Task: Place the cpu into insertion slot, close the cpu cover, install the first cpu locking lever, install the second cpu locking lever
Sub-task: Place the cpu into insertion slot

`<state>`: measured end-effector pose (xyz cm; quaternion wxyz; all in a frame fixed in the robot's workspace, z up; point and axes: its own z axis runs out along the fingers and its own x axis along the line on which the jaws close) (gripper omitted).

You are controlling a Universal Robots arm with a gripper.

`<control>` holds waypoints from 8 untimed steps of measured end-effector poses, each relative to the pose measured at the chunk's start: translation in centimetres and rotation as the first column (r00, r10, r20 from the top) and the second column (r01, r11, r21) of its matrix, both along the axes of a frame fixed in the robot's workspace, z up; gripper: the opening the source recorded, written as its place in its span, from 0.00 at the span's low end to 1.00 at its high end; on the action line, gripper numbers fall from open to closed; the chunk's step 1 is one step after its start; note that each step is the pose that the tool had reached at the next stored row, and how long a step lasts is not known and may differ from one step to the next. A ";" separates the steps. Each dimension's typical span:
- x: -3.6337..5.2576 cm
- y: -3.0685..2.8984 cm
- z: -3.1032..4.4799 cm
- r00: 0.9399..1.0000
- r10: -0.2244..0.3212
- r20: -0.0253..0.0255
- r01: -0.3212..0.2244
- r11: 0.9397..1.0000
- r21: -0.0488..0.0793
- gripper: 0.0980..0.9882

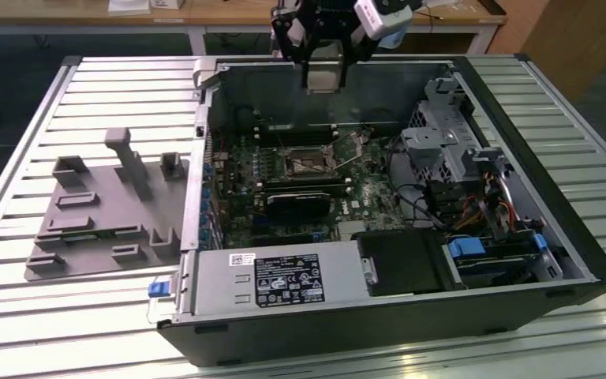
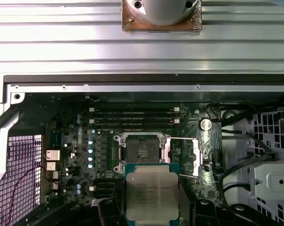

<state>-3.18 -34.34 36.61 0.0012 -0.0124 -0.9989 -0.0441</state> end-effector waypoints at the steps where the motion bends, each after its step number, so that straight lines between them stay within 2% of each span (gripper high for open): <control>1: -0.01 0.00 -0.09 1.000 0.000 0.002 0.000 1.000 -0.001 0.49; 5: -0.08 0.00 -0.46 1.000 0.001 0.008 -0.001 1.000 -0.007 0.49; 8: -0.16 0.00 -0.78 1.000 0.001 0.011 -0.001 1.000 -0.012 0.49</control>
